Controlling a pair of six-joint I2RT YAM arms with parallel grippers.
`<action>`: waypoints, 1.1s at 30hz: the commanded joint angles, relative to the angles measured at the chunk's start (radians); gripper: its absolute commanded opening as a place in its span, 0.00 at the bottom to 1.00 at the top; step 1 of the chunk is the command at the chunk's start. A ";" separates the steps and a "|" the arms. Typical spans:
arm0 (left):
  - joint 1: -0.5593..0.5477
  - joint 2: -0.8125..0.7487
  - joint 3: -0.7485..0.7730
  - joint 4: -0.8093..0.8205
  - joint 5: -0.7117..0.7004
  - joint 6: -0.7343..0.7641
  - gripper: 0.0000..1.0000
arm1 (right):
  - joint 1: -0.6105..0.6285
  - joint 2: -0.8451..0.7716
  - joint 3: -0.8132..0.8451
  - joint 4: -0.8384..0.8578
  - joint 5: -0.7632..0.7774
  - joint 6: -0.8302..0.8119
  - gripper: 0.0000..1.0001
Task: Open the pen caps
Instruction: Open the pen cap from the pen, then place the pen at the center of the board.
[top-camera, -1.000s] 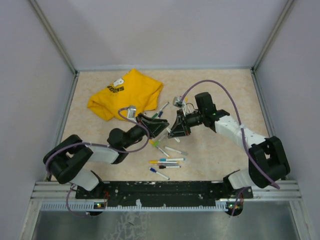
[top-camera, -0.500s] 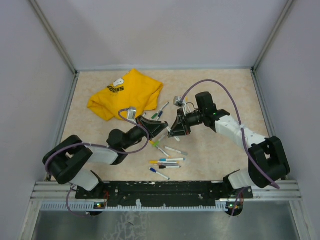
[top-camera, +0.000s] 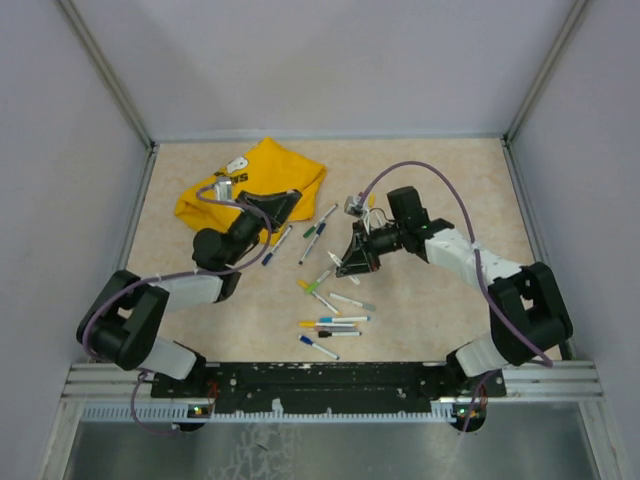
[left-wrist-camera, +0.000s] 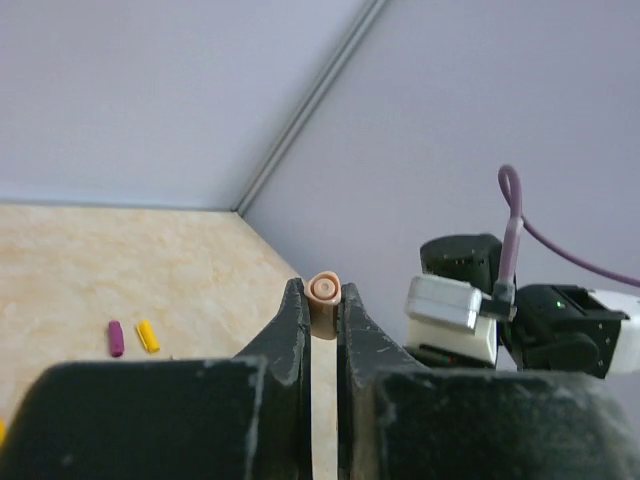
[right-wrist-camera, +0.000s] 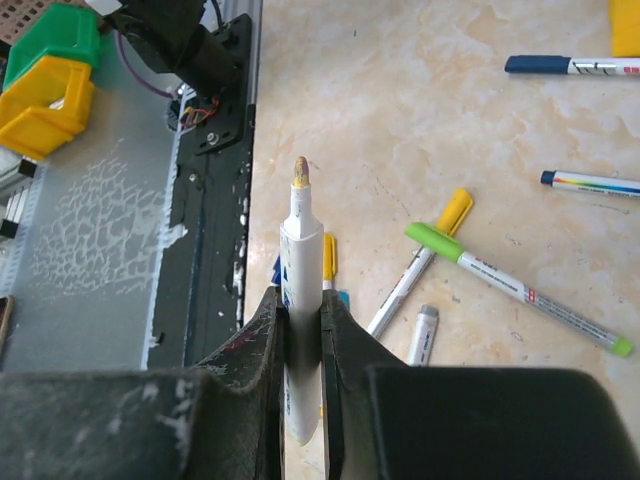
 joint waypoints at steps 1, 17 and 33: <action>0.024 -0.022 0.061 -0.045 -0.015 -0.006 0.00 | -0.002 0.012 0.008 0.003 0.039 -0.013 0.00; 0.028 -0.252 0.041 -0.818 -0.201 0.254 0.00 | -0.220 0.128 0.092 0.140 1.065 0.199 0.00; 0.029 -0.478 -0.084 -1.022 -0.324 0.371 0.00 | -0.249 0.353 0.246 0.019 1.010 0.173 0.00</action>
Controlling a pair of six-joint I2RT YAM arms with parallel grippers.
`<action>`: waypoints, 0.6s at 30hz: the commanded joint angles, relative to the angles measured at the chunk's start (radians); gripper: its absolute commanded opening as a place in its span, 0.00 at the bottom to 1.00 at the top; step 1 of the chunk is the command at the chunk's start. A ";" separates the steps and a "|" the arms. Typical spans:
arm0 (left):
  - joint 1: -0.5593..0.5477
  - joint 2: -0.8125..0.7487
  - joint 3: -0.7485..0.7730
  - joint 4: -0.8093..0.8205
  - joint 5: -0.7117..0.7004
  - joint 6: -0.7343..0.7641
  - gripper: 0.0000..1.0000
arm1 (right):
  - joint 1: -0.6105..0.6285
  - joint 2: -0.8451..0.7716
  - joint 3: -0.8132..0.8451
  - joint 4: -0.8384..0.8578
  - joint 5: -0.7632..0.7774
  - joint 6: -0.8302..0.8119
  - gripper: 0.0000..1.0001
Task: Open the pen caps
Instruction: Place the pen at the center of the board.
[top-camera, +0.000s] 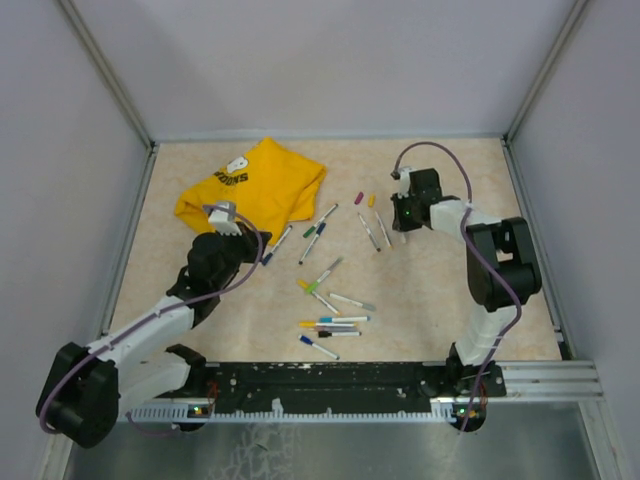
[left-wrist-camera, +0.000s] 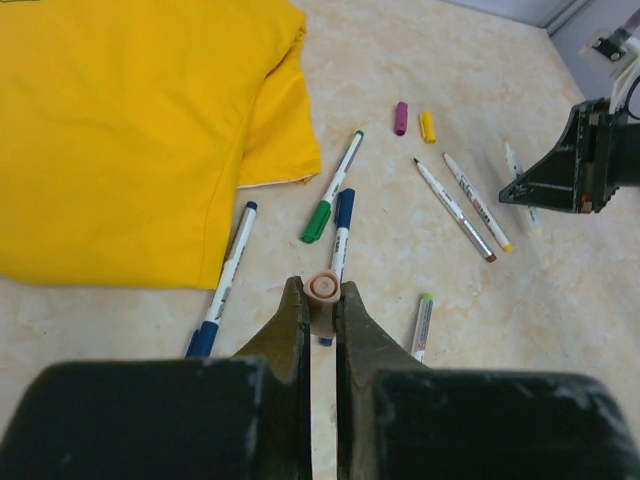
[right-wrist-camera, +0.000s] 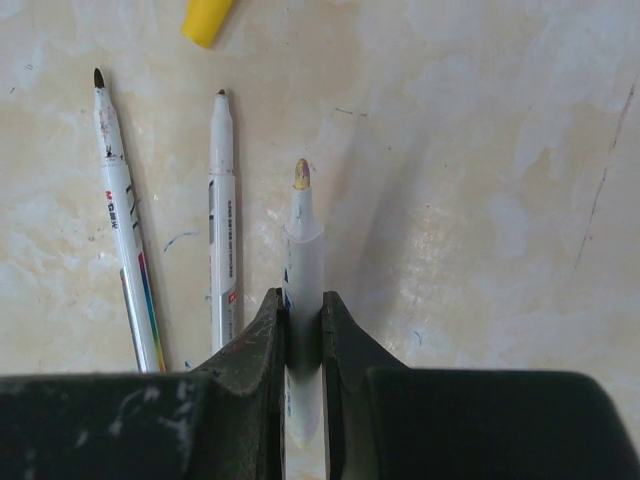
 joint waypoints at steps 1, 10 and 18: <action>0.004 -0.057 -0.008 -0.053 0.005 0.035 0.00 | -0.005 0.026 0.073 -0.010 -0.021 -0.009 0.00; 0.005 -0.145 -0.009 -0.058 0.181 0.052 0.00 | -0.005 0.061 0.104 -0.049 -0.057 0.004 0.09; 0.005 -0.155 -0.007 -0.046 0.317 -0.023 0.00 | -0.011 0.066 0.107 -0.063 -0.075 0.000 0.19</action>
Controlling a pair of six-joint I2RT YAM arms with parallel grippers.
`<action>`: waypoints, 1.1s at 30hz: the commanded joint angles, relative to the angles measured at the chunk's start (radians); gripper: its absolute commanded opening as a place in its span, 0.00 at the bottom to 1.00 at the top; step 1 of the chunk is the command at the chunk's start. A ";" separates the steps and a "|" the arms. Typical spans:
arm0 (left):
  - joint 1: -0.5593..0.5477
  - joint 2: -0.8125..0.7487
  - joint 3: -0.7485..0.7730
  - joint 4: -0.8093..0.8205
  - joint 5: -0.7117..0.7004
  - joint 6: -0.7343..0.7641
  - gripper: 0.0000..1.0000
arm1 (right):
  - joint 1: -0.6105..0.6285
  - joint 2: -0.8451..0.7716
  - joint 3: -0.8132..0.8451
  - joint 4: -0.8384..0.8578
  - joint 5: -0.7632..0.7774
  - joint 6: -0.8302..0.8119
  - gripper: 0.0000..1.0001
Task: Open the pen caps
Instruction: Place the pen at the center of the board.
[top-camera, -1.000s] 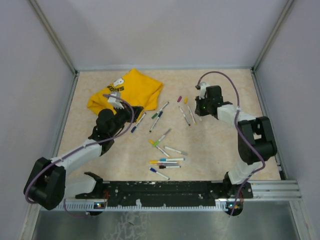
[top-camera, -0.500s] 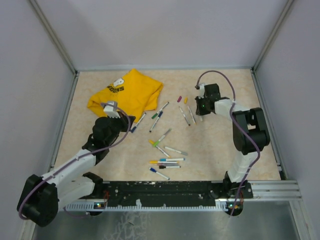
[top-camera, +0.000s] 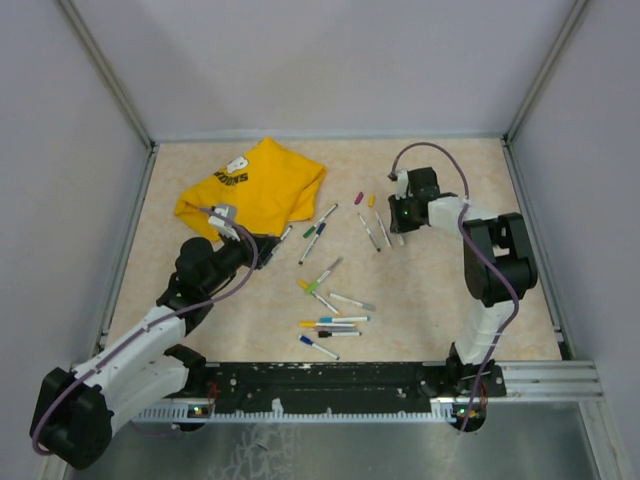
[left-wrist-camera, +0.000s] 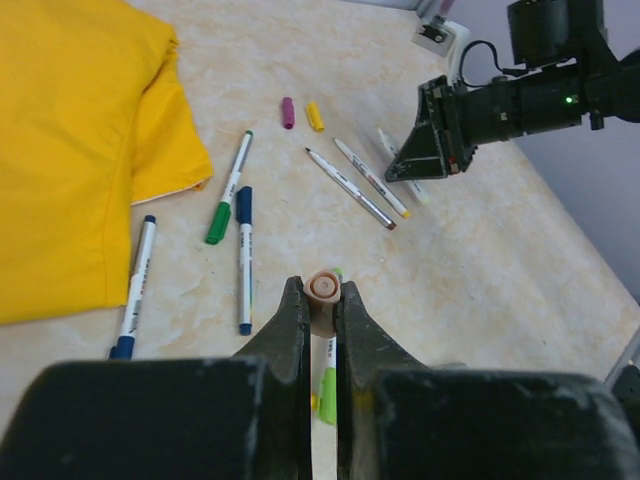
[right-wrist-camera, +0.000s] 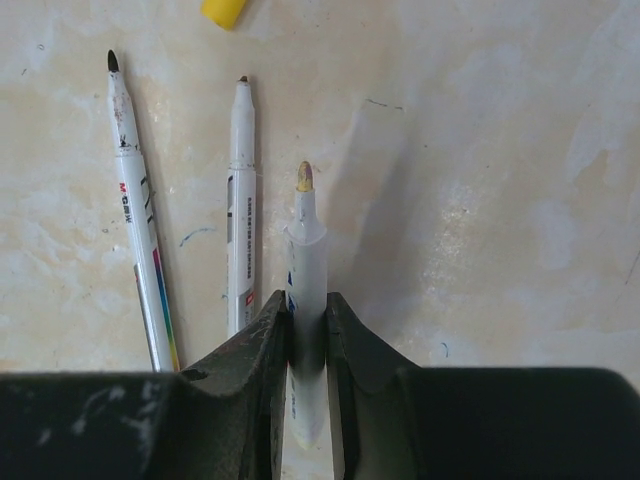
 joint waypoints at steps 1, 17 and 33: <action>0.002 -0.004 0.000 0.016 0.125 -0.049 0.00 | -0.011 0.010 0.048 -0.003 -0.024 -0.002 0.20; -0.044 0.038 0.015 0.045 0.176 -0.088 0.00 | -0.014 -0.022 0.046 -0.009 -0.035 -0.006 0.26; -0.293 0.461 0.338 0.066 -0.058 -0.012 0.00 | -0.199 -0.406 0.041 -0.163 -0.623 -0.051 0.26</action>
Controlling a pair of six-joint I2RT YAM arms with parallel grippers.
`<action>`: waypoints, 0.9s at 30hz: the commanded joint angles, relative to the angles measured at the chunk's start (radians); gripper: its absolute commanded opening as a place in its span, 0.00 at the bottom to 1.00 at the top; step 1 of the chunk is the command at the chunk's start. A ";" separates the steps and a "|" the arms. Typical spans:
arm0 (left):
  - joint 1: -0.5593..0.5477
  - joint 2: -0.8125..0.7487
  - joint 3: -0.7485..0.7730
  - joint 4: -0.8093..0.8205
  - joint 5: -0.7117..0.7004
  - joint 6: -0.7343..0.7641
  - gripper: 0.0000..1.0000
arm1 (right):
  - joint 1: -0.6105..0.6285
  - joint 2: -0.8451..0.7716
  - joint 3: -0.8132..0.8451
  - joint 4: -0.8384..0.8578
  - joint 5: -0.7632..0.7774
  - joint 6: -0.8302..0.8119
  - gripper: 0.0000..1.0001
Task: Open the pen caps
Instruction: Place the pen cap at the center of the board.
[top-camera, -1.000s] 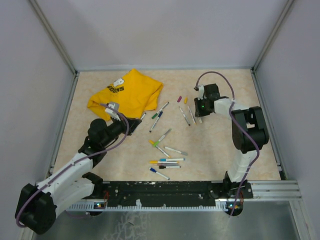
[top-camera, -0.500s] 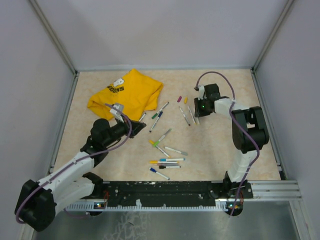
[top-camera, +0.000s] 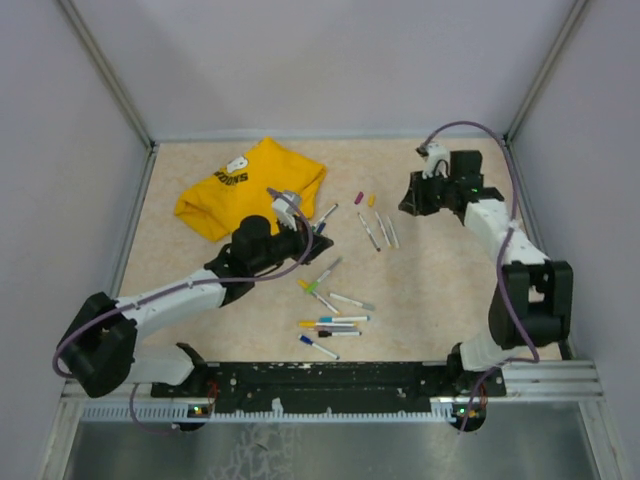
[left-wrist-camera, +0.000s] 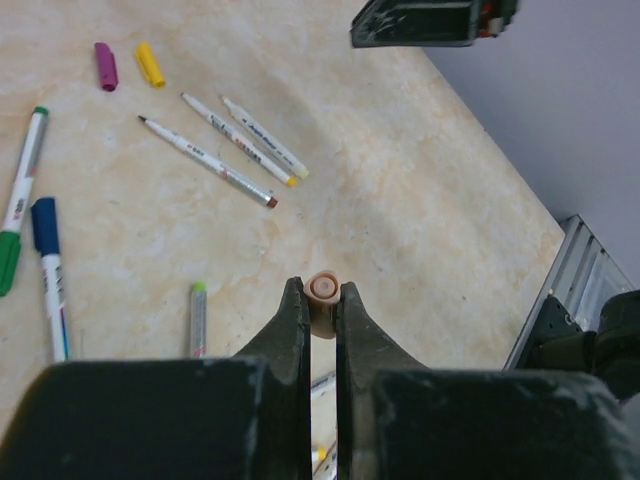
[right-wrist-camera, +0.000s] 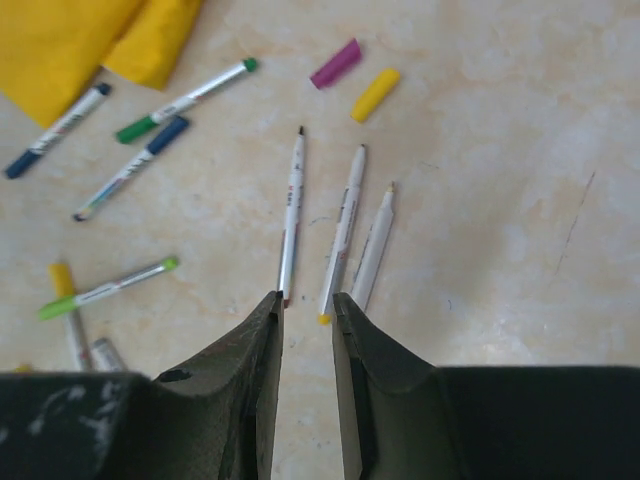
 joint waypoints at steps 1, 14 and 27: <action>-0.057 0.146 0.147 0.019 -0.123 0.037 0.00 | -0.138 -0.173 0.040 -0.090 -0.444 -0.014 0.26; -0.118 0.813 0.995 -0.482 -0.451 -0.053 0.00 | -0.394 -0.395 -0.196 0.143 -0.731 0.140 0.40; -0.122 1.203 1.512 -0.622 -0.511 -0.009 0.01 | -0.397 -0.402 -0.201 0.145 -0.715 0.144 0.40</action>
